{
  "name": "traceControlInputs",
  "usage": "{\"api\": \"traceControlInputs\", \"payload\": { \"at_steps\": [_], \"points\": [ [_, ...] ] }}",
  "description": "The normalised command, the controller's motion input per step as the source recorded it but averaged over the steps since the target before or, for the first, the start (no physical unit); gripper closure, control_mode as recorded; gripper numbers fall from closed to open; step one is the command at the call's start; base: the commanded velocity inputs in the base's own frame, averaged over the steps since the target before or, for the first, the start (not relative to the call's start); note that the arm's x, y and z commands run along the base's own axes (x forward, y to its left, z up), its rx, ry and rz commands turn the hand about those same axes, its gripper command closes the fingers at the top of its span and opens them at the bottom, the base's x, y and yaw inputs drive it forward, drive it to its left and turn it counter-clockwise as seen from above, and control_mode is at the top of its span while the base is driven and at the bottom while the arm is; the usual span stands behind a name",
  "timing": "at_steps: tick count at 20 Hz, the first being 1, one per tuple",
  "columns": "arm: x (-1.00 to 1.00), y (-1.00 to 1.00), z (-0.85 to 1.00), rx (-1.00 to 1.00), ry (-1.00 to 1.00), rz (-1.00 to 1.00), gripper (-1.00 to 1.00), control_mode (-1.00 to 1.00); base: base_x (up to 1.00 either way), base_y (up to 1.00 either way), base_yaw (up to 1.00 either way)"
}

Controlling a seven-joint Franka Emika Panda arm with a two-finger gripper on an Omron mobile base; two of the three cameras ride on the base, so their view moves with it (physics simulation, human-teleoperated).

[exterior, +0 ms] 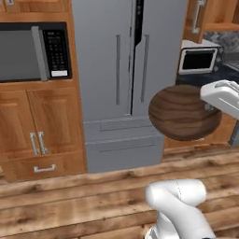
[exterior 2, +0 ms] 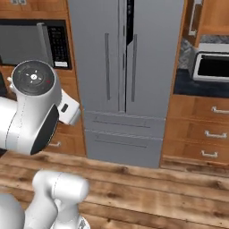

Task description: Take the smaller bowl and place it next to the appetizer plate on the dining counter , and place the larger bowl next to the plate with cooked food.

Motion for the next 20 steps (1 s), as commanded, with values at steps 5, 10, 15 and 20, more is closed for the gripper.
{"api": "traceControlInputs", "payload": {
  "at_steps": [5, 10, 15, 20],
  "points": [
    [0.00, 0.00, 0.00, 0.00, 0.00, 0.00, 1.00, 1.00, -1.00, 0.15, -0.11],
    [0.00, 0.00, 0.00, 0.00, 0.00, 0.00, 1.00, 1.00, -1.00, 0.01, -0.10],
    [0.00, 0.00, 0.00, 0.00, 0.00, 0.00, 1.00, 1.00, -1.00, 0.00, -0.08],
    [0.00, 0.00, 0.00, 0.00, 0.00, 0.00, 1.00, 1.00, -1.00, 0.00, -0.08]
  ]
}}
